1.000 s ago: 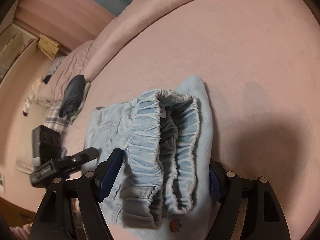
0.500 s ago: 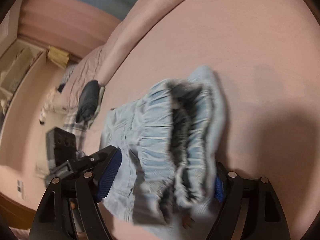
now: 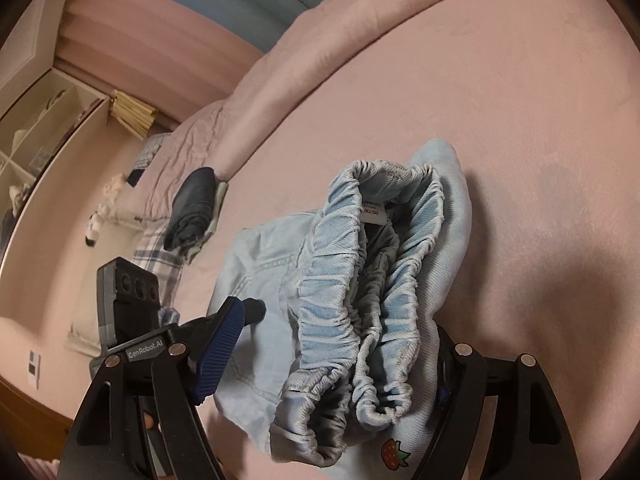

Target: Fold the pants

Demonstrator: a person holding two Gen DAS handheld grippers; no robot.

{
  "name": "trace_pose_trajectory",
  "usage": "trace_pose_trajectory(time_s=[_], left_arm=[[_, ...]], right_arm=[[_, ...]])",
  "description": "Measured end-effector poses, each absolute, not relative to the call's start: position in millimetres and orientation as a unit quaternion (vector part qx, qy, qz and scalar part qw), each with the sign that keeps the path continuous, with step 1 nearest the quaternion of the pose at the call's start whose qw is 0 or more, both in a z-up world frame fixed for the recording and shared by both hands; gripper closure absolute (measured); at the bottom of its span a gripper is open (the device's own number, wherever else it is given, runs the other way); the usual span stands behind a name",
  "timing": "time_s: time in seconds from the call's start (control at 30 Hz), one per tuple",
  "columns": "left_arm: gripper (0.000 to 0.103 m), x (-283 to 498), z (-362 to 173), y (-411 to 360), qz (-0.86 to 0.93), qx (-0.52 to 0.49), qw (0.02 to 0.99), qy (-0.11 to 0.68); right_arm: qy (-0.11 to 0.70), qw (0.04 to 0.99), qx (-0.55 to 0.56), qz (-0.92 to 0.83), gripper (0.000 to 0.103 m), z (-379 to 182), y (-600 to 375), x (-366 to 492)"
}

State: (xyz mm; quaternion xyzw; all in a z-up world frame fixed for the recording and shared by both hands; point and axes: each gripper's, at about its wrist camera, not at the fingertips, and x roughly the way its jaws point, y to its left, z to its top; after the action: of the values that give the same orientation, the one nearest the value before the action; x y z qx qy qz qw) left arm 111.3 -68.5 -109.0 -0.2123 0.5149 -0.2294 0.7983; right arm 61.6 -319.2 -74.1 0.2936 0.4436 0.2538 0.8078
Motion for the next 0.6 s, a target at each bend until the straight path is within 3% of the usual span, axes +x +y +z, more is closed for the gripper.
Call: trace_pose_trajectory(time_s=[0.6], left_arm=[[0.063, 95, -76, -50, -0.231, -0.22, 0.817, 0.48]], right_arm=[[0.409, 0.816, 0.283, 0.295, 0.023, -49, -324, 52]])
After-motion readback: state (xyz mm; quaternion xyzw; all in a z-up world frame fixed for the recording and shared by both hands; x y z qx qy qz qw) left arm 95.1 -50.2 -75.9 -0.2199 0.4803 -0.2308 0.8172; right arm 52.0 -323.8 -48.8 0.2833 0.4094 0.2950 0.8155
